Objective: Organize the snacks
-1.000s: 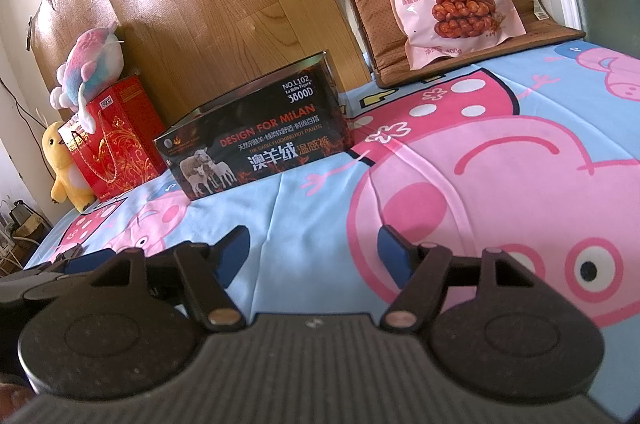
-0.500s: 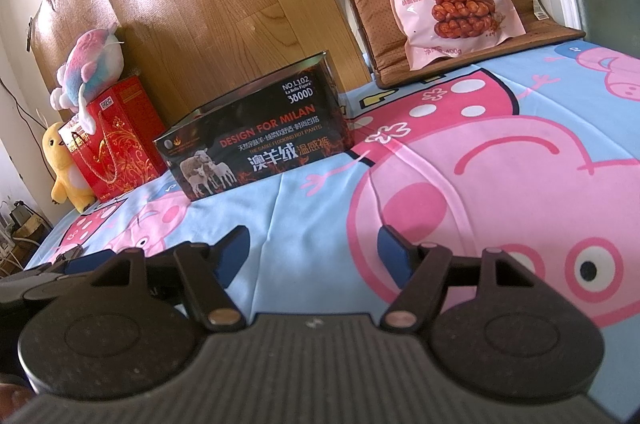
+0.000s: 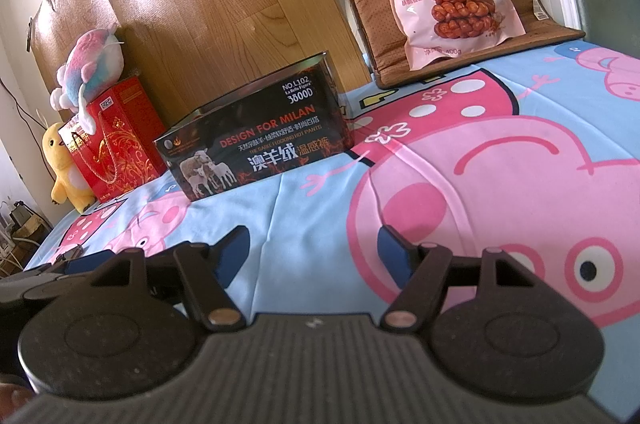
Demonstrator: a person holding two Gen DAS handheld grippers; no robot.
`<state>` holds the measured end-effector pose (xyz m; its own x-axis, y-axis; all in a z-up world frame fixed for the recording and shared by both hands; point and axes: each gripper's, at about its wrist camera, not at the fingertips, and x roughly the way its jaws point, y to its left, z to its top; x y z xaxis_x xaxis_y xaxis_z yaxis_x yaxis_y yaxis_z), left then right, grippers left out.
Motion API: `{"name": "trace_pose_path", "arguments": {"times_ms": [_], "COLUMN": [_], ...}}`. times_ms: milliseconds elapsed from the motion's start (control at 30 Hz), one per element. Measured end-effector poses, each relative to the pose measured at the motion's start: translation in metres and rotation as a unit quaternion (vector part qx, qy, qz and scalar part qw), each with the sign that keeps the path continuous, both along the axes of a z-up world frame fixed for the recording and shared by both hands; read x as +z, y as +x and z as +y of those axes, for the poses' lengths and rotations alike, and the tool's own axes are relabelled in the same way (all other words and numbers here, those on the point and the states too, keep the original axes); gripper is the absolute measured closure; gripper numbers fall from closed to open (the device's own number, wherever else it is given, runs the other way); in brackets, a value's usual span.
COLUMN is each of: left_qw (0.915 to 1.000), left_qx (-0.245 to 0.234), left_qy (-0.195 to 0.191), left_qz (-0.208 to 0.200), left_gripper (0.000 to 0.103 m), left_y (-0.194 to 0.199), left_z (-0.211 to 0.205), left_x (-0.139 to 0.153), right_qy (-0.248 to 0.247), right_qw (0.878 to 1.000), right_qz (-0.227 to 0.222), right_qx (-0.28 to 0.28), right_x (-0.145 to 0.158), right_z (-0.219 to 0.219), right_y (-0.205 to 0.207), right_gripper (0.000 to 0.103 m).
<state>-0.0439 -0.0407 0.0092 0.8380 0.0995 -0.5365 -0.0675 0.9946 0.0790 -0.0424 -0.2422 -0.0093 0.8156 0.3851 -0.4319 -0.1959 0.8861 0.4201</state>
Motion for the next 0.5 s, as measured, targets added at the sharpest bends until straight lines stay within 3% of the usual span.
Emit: {"name": "trace_pose_path", "arguments": {"times_ms": [500], "left_qw": [1.0], "left_qx": [0.004], "left_qy": [-0.001], "left_qz": [0.007], "left_gripper": [0.0], "left_y": [0.0031], "left_z": [0.0004], "left_x": [-0.0009], "right_qy": [0.0], "right_qw": [1.0], "right_qz": [0.0], "right_qx": [0.0], "right_x": [0.0], "right_z": [0.0], "right_y": [0.0], "right_gripper": [0.03]}}
